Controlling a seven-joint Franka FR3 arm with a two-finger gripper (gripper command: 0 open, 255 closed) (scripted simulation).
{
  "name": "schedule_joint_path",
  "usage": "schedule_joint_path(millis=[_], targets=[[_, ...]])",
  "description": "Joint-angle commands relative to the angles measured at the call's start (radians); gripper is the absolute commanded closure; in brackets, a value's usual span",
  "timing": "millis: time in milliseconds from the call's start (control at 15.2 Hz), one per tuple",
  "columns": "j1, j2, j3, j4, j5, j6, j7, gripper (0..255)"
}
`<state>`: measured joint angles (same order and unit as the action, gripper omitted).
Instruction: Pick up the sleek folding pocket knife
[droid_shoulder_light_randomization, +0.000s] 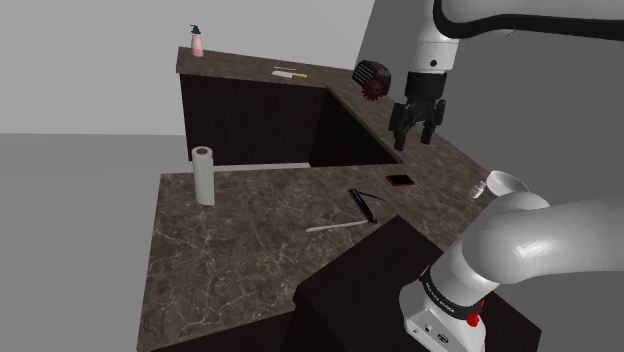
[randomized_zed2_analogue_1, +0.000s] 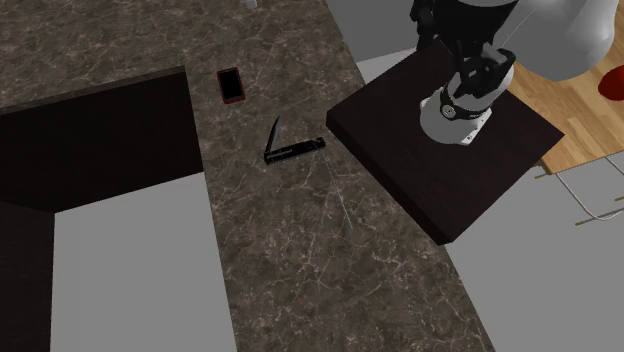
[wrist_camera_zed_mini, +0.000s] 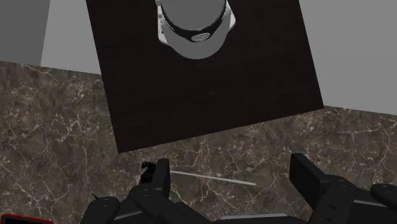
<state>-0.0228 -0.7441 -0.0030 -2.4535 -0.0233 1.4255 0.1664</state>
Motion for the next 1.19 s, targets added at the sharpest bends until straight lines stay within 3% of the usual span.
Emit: schedule_joint_path(millis=[0,594,1122], targets=[[0.000,0.000,0.000,0.000,0.000,0.000,0.000,0],[-0.062,0.091,-0.101,-0.203,-0.075,0.352,-0.061,0],[-0.112,0.316,-0.202,-0.282,-0.123,0.706,-0.120,0]])
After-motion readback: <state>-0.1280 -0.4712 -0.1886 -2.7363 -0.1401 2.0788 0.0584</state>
